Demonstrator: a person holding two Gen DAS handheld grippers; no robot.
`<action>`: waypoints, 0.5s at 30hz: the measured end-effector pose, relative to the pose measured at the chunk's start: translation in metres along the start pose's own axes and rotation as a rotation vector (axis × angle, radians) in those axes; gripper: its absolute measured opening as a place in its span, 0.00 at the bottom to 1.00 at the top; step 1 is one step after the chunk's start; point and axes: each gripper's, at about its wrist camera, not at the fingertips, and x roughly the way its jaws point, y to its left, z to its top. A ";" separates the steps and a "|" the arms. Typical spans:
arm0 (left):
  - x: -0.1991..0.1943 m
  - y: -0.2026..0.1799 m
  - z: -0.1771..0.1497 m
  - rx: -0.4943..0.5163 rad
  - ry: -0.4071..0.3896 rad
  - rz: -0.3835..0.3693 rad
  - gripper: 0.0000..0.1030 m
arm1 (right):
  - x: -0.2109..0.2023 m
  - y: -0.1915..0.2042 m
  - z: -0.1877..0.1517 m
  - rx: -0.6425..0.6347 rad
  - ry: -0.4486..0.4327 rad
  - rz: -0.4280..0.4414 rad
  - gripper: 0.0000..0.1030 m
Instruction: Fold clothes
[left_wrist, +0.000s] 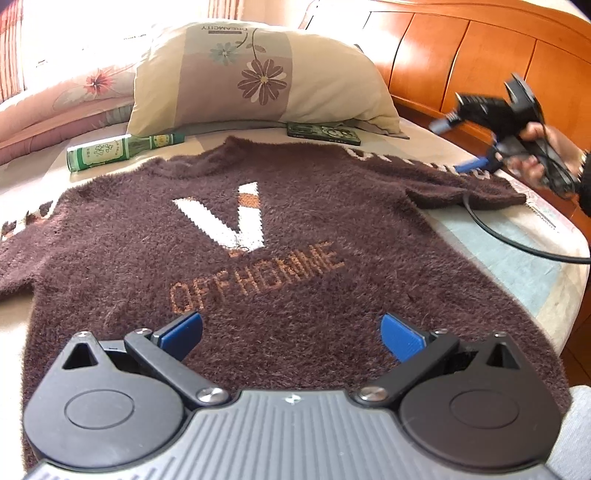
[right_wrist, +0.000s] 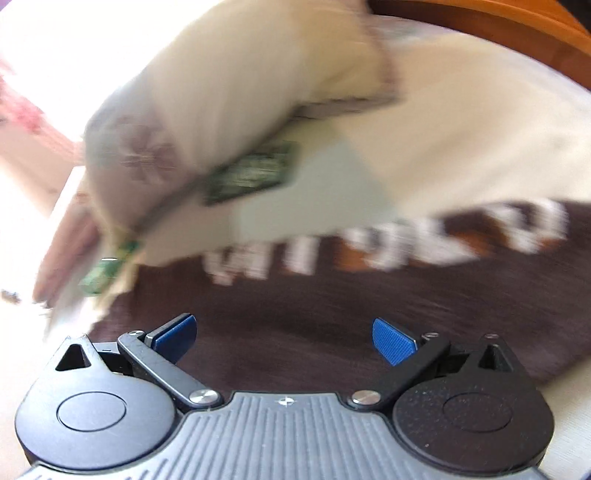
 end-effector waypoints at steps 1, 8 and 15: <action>0.000 -0.001 0.000 0.004 0.001 0.004 0.99 | 0.009 0.008 0.004 -0.015 -0.002 0.019 1.00; -0.002 -0.013 0.001 0.030 0.014 -0.004 0.99 | 0.058 -0.002 -0.001 -0.032 0.014 0.053 1.00; 0.002 -0.022 -0.004 0.044 0.033 -0.032 0.99 | -0.029 -0.088 -0.010 0.095 -0.142 -0.091 1.00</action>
